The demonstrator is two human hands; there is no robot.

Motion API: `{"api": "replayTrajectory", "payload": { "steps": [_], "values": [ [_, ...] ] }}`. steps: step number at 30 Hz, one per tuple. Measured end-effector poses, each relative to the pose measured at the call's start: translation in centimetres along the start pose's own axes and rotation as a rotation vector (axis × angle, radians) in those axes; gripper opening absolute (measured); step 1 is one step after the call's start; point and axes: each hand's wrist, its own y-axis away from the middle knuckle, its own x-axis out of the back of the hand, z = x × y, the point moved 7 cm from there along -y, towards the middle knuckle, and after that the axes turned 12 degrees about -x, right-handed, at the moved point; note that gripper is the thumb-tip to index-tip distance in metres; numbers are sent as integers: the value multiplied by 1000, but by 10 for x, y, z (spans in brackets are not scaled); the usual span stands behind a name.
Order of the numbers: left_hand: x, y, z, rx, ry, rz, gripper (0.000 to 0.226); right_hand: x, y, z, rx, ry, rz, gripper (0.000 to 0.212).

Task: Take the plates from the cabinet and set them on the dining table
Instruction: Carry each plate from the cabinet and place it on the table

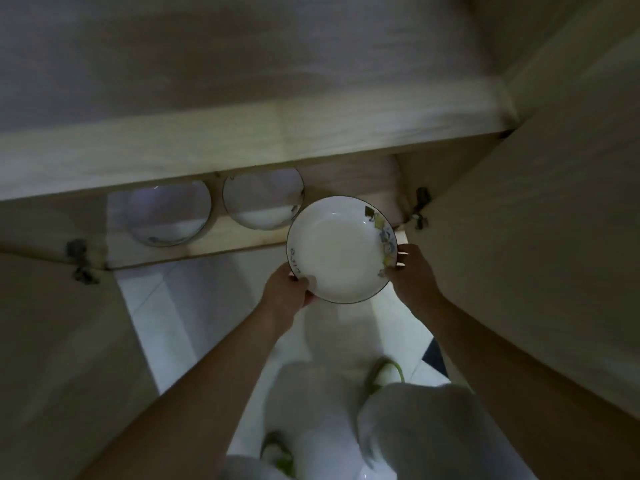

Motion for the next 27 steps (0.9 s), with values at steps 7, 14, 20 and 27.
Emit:
{"api": "replayTrajectory", "payload": {
  "steps": [7,14,20,27],
  "values": [
    [5,148,44,78,1,3,38,59,128,-5,-99,-41,20,28],
    [26,269,124,43,-198,-85,42,120,240,-48,-15,133,-23,17],
    [41,348,176,17,-274,-180,38,150,323,-79,98,273,-69,21],
    [73,420,225,-63,-318,-188,28,174,424,-96,94,320,-95,15]
  ]
}}
